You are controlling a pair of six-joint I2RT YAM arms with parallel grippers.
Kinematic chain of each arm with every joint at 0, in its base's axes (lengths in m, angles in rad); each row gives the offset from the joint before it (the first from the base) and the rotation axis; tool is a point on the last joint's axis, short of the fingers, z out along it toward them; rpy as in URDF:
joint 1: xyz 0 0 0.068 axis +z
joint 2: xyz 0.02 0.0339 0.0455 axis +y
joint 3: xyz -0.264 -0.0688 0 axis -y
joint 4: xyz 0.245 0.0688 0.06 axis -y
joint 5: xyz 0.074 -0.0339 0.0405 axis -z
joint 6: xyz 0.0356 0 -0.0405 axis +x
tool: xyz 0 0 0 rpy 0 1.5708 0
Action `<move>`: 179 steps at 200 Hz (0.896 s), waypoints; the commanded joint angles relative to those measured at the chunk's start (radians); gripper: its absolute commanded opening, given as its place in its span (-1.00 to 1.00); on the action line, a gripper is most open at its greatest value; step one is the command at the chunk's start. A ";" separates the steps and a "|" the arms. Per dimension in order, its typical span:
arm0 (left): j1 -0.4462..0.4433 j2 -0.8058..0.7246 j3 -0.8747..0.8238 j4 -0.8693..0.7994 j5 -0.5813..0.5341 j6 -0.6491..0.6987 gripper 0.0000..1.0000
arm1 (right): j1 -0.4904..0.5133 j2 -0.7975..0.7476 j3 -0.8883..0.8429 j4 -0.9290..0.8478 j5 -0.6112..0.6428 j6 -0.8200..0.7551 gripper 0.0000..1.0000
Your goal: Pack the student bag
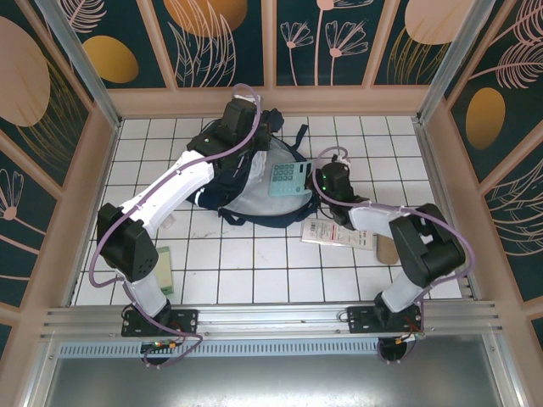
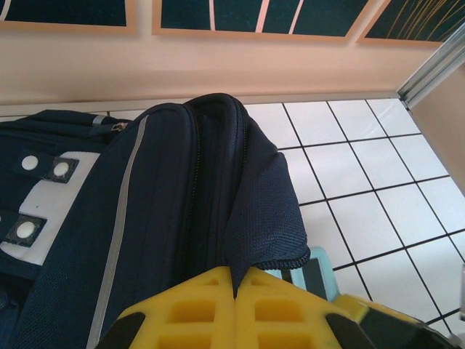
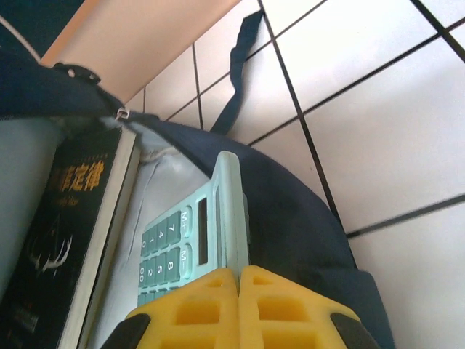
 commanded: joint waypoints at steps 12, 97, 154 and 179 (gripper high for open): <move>0.022 -0.043 0.041 0.032 -0.030 -0.019 -0.96 | 0.064 0.093 0.127 0.047 0.231 0.091 -0.90; 0.022 -0.043 0.022 0.028 -0.043 -0.017 -0.93 | 0.145 0.215 0.266 0.020 0.239 0.164 -0.29; 0.022 -0.076 0.005 0.029 -0.064 0.004 -0.87 | 0.123 0.072 0.165 0.004 0.150 0.103 0.30; 0.022 -0.098 -0.016 0.031 -0.079 0.016 -0.87 | 0.101 -0.004 0.158 -0.070 0.079 0.028 0.36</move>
